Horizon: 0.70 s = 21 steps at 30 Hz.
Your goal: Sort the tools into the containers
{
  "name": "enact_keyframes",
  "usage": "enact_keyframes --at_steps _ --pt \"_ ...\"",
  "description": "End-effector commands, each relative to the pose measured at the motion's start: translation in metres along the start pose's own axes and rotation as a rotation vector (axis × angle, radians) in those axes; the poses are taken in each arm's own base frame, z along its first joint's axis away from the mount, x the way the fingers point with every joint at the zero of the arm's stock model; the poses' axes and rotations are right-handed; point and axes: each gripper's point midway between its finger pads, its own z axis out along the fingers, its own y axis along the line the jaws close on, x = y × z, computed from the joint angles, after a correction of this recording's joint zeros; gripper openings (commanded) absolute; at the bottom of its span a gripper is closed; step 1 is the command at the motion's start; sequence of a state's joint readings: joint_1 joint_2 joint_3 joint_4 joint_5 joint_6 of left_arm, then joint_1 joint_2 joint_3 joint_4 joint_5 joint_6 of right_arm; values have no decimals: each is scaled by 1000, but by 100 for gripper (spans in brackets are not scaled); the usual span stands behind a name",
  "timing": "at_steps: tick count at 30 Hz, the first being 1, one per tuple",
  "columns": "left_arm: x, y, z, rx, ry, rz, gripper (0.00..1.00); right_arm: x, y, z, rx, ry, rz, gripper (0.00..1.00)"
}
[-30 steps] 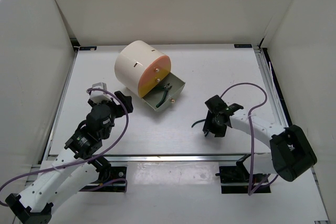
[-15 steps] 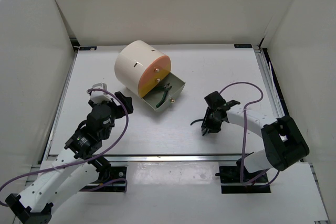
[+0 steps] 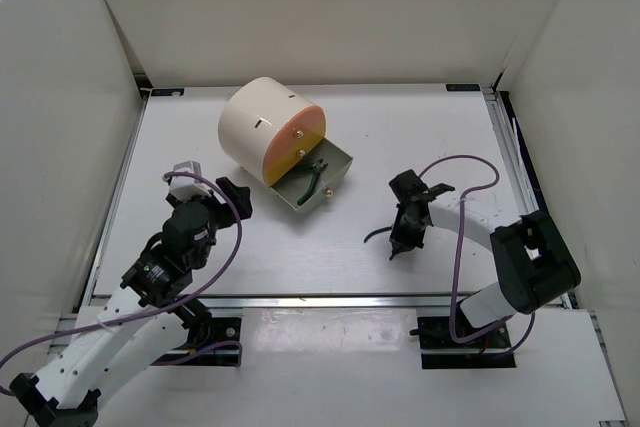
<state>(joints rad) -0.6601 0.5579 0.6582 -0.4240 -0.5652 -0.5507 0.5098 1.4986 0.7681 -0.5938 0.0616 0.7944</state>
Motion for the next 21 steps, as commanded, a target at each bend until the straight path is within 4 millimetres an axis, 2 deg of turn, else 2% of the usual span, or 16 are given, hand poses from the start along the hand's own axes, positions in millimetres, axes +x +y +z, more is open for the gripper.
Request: enact_keyframes --at_steps 1,5,8,9,12,17,21 --pt "11 7 0 -13 19 3 98 29 -18 24 62 106 -6 0" --pt "15 10 -1 -11 22 7 99 8 -1 3 -17 12 -21 0" --pt "17 11 -1 -13 28 22 98 -7 6 -15 -21 -43 -26 0" --pt "15 10 0 -12 23 22 99 -16 14 -25 -39 -76 -32 0" --pt "17 11 0 -11 27 26 99 -28 20 -39 -43 -116 -42 0" --pt "21 11 1 -10 34 15 99 -36 24 -52 -54 -153 -49 0" --pt "18 9 -1 -3 29 4 99 -44 33 -72 -89 -198 -59 0"
